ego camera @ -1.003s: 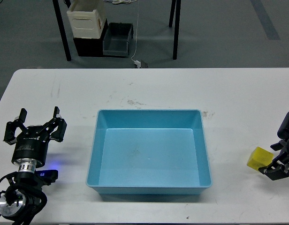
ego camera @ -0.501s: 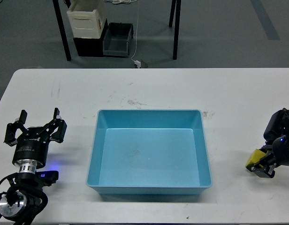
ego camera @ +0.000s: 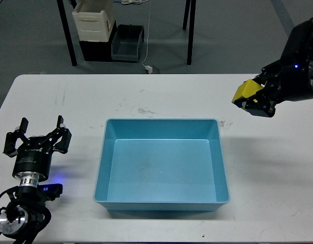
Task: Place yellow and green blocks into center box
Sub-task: 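Lift the yellow cube and carry it over the blue bin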
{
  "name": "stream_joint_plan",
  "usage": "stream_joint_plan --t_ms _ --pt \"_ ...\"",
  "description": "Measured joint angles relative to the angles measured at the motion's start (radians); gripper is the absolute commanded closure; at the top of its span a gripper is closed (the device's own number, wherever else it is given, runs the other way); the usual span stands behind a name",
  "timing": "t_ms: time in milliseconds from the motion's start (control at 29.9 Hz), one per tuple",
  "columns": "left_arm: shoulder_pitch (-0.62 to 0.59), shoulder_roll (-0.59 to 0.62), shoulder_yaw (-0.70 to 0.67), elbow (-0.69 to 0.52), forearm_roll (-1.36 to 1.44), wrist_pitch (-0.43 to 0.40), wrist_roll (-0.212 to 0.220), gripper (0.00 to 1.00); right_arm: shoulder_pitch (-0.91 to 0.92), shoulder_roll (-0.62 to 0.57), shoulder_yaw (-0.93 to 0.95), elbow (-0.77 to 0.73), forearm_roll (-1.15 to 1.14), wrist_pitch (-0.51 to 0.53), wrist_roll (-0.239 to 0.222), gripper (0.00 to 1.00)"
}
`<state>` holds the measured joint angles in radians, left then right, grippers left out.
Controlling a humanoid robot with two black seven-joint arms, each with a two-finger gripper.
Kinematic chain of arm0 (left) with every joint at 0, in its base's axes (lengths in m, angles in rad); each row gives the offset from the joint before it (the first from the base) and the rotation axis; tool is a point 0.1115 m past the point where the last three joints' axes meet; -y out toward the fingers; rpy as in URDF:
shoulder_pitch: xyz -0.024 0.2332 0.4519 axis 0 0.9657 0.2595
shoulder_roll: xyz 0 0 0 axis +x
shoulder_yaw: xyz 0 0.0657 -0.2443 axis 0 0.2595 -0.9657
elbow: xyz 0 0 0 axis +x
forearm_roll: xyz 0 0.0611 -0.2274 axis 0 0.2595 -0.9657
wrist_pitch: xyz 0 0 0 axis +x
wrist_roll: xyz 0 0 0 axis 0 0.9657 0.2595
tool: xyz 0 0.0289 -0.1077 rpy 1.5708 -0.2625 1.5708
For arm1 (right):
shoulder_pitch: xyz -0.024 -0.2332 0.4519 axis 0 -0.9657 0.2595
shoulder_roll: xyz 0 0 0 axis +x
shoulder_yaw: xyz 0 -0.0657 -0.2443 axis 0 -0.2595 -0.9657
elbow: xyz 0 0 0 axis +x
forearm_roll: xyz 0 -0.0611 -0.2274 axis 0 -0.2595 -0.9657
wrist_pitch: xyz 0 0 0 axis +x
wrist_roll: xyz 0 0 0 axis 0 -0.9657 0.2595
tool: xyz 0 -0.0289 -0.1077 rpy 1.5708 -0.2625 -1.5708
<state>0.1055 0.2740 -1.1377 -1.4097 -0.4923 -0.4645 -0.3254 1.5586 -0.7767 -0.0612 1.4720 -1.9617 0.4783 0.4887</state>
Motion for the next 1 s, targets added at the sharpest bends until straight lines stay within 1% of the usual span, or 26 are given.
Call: stream_joint_plan --t_ms 134,301,401,468,501,535,602,635,668,735,769,902,1003 --pt "0.000 0.002 -0.037 0.000 0.000 -0.001 0.000 0.00 0.054 0.147 -0.075 -0.017 0.011 0.002 0.000 0.94" --pt "-0.001 0.010 -0.096 0.000 0.000 -0.001 0.004 0.00 0.042 0.332 -0.130 -0.099 0.024 -0.001 0.000 0.92" --pt "-0.001 0.040 -0.127 0.000 0.000 0.002 0.015 0.00 0.008 0.417 -0.142 -0.145 0.027 -0.009 0.000 0.89" --pt "0.000 0.084 -0.135 -0.001 0.000 0.007 0.018 0.00 -0.022 0.461 -0.147 -0.162 0.027 -0.010 0.000 0.84" --pt "0.000 0.102 -0.136 -0.001 0.000 0.009 0.019 0.00 -0.033 0.475 -0.148 -0.170 0.027 -0.010 0.000 0.80" --pt "0.000 0.126 -0.136 -0.002 0.000 0.014 0.020 0.00 -0.046 0.487 -0.150 -0.183 0.027 -0.011 0.000 0.74" --pt "0.000 0.176 -0.136 -0.002 0.002 0.034 0.023 0.00 -0.075 0.504 -0.151 -0.207 0.026 -0.011 0.000 0.40" --pt "-0.001 0.206 -0.136 -0.001 0.003 0.051 0.026 0.00 -0.093 0.510 -0.151 -0.218 0.026 -0.011 0.000 0.27" --pt "-0.002 0.242 -0.136 0.002 0.004 0.066 0.027 0.00 -0.112 0.515 -0.151 -0.226 0.026 -0.011 0.000 0.18" --pt "-0.005 0.297 -0.136 0.023 0.010 0.073 0.028 0.00 -0.140 0.519 -0.150 -0.233 0.026 -0.010 0.000 0.09" --pt "-0.006 0.330 -0.137 0.042 0.015 0.064 0.027 0.00 -0.153 0.520 -0.150 -0.235 0.026 -0.009 0.000 0.04" --pt "-0.019 0.445 -0.147 0.137 0.057 -0.006 0.019 0.00 -0.207 0.513 -0.129 -0.250 0.034 -0.009 0.000 0.03" --pt "-0.026 0.509 -0.175 0.192 0.144 -0.021 0.003 0.01 -0.239 0.503 -0.085 -0.263 0.045 -0.014 0.000 0.03"
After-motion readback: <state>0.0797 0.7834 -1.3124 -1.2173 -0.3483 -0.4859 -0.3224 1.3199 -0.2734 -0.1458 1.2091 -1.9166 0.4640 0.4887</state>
